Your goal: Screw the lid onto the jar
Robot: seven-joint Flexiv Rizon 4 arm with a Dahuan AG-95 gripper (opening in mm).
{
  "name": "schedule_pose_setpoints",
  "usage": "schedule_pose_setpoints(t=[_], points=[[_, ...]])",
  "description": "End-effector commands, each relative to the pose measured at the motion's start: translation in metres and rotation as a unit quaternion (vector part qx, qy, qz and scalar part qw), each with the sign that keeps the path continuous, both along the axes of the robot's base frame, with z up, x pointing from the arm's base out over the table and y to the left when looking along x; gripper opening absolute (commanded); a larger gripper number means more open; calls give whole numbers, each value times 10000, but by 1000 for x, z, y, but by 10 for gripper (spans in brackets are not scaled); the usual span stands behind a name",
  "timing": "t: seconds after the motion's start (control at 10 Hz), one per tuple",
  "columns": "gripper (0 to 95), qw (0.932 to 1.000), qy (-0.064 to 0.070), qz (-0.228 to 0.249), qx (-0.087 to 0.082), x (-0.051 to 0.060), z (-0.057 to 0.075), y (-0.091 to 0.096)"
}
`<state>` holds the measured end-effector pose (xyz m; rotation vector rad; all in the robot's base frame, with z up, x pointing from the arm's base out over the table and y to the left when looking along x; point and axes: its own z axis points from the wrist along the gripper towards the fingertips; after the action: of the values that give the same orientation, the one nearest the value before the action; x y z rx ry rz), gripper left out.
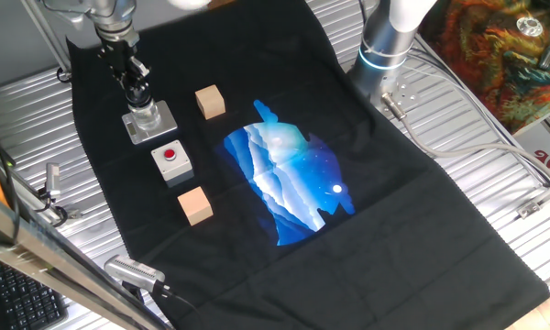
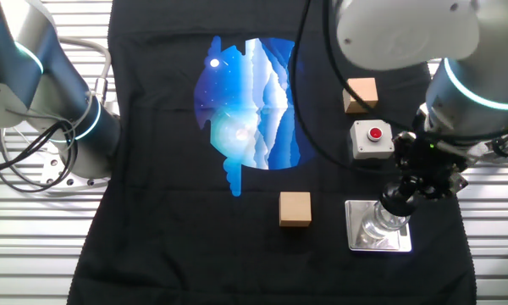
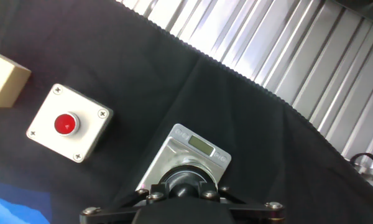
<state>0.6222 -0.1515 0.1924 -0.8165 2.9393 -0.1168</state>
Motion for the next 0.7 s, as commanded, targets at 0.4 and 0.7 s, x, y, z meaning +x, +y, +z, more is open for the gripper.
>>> schedule_pose_setpoints(t=[0.4, 0.7], points=[[0, 9996, -100, -10, 273, -3, 2, -3], [0, 9992, -117, 51, 387, -2, -2, -4]])
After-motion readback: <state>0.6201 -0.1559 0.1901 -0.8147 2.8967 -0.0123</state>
